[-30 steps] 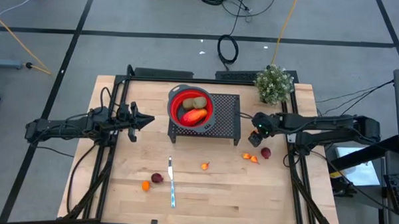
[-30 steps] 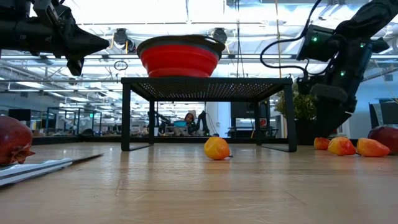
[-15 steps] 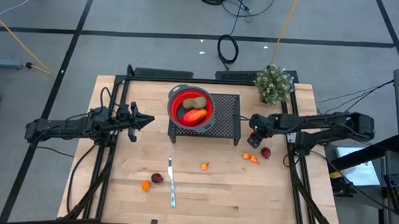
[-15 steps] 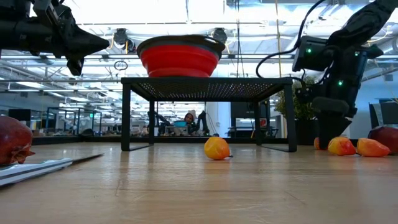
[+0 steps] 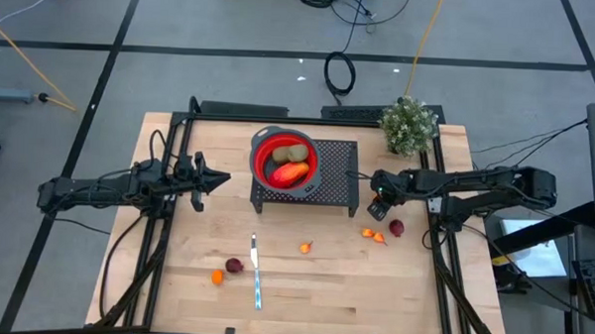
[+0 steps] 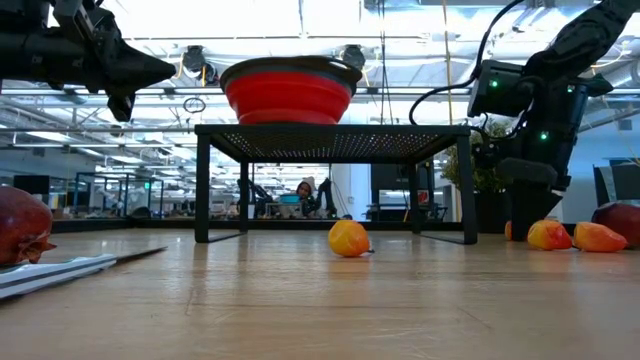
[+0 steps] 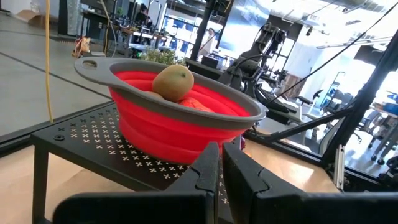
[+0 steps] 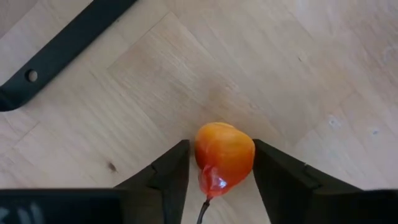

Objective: Pick & Place Fruit
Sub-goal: Put the top right peach into the strainer on the shelf

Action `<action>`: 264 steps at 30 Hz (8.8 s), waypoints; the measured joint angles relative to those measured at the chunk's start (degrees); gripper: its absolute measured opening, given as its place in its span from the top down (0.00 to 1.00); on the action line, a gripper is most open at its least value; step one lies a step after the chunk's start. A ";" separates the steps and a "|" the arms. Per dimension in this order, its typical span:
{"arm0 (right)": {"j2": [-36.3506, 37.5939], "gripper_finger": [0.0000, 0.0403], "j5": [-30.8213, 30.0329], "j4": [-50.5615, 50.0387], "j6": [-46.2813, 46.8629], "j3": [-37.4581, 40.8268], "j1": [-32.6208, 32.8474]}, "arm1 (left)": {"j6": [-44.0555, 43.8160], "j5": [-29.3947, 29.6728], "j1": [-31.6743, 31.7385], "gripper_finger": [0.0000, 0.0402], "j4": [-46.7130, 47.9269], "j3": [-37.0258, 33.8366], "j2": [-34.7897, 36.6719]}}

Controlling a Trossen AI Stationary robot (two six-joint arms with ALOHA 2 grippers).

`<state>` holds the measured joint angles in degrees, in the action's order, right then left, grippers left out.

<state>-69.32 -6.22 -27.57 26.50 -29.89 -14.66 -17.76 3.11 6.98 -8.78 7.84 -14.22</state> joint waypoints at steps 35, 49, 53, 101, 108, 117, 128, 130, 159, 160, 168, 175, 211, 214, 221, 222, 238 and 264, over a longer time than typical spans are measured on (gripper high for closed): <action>20.51 0.76 0.21 -5.20 5.62 -0.38 0.00 | -0.01 0.04 0.00 0.95 -6.77 0.00 0.00; 31.73 0.77 -7.63 -2.04 1.45 -8.19 0.02 | -5.04 4.73 0.00 0.95 -10.01 0.00 -0.02; 31.91 0.77 -7.49 5.28 -1.88 -10.19 0.02 | -8.92 7.79 0.00 0.95 -10.00 0.00 -0.01; 1.52 0.75 -1.02 56.92 -31.67 -23.17 7.79 | -16.31 10.27 0.00 0.27 -22.00 11.74 -17.85; -3.44 0.75 -1.20 51.49 -41.89 -30.18 9.52 | -14.10 9.20 0.00 0.27 -8.23 23.35 -25.01; -9.18 0.75 -2.45 51.33 -57.85 -33.22 11.15 | -12.70 5.33 -0.02 0.27 -5.72 32.97 -34.71; -10.34 0.75 -12.06 50.81 -70.59 -33.18 11.78 | -8.75 2.84 0.00 0.27 2.14 43.53 -46.05; -10.33 0.75 -13.94 50.89 -72.57 -33.18 11.77 | -7.16 2.84 0.00 0.27 4.00 46.17 -48.34; -10.34 0.75 -21.03 47.82 -88.91 -33.16 11.61 | 4.11 12.09 -0.02 0.27 19.09 71.56 -70.70; -10.34 0.75 -21.03 47.84 -88.94 -33.16 11.61 | 3.63 12.32 0.00 0.27 19.34 71.56 -70.72; -10.34 0.75 -20.74 47.84 -89.47 -33.16 11.61 | 0.51 12.48 0.11 0.27 19.19 71.56 -70.70; -10.34 0.75 -20.60 47.85 -90.66 -33.16 11.63 | -0.53 12.42 0.11 0.27 17.97 71.56 -71.89; -10.34 0.73 -20.77 47.67 -87.07 -33.11 11.74 | -0.91 7.97 1.31 0.79 18.08 71.56 -71.86; -10.34 0.72 -20.76 47.65 -85.89 -33.11 11.74 | -1.63 7.32 1.40 0.80 18.08 71.56 -71.86; -10.34 0.69 -20.59 47.21 -85.35 -33.11 11.76 | -1.68 7.32 1.37 0.80 18.39 71.56 -71.86; -10.34 0.69 -20.57 47.12 -84.79 -33.11 11.76 | -1.68 7.32 1.37 0.80 18.43 71.56 -71.86; -10.34 0.55 -23.71 42.16 -77.51 -33.11 9.97 | -2.36 7.69 1.46 0.80 24.48 71.49 -69.19; -8.00 0.88 -28.04 30.67 -57.66 -33.11 4.87 | -7.48 13.51 1.46 0.80 49.86 71.52 -62.57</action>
<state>-77.32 -34.26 3.09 -31.16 -63.00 -9.78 -25.23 16.62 8.45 41.08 79.35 -76.79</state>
